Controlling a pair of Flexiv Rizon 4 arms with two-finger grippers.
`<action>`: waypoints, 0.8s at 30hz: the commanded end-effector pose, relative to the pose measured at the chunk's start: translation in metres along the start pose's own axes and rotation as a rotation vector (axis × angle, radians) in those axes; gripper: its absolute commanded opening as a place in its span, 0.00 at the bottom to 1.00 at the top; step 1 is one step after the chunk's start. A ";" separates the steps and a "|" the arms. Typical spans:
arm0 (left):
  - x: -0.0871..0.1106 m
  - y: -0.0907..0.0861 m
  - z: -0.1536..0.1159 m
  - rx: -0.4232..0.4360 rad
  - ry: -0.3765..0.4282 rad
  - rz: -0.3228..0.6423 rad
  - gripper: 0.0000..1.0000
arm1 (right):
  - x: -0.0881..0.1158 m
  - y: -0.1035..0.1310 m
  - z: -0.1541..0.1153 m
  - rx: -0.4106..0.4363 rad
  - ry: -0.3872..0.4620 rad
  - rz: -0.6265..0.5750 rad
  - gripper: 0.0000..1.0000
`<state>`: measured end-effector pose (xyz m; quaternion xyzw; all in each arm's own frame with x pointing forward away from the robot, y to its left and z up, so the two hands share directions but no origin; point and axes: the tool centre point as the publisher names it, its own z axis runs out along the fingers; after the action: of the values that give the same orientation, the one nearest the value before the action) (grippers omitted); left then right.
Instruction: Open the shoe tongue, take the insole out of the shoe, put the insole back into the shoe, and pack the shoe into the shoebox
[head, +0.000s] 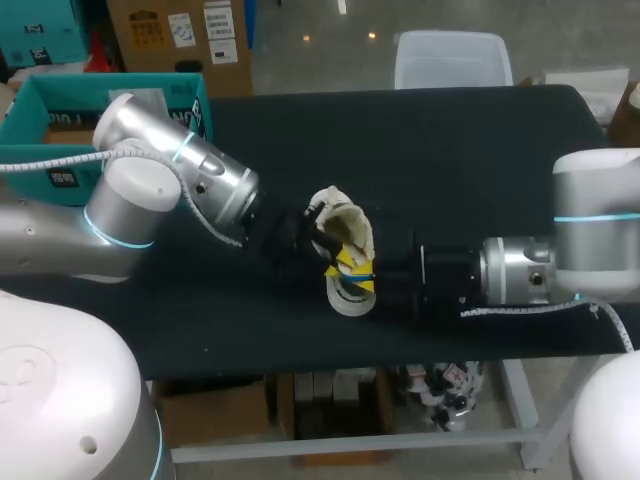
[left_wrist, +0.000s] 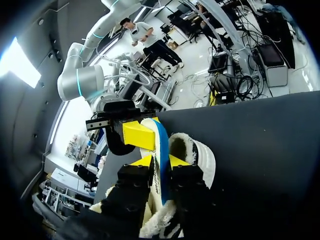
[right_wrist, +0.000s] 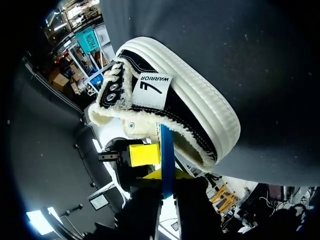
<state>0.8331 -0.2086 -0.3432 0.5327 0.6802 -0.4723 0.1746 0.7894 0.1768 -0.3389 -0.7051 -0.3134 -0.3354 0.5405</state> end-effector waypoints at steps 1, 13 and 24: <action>-0.002 -0.015 -0.003 -0.005 -0.002 0.024 0.32 | 0.000 0.005 0.001 0.012 0.001 0.001 0.00; -0.001 -0.001 0.004 -0.018 0.006 0.015 0.00 | 0.001 0.019 0.006 0.022 -0.012 0.021 0.00; -0.003 0.025 0.004 -0.040 -0.002 -0.028 0.00 | 0.008 0.048 0.022 0.056 -0.039 0.052 0.00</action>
<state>0.8538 -0.2048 -0.3505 0.5190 0.6995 -0.4567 0.1811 0.8225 0.1770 -0.3556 -0.7125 -0.3095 -0.3064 0.5502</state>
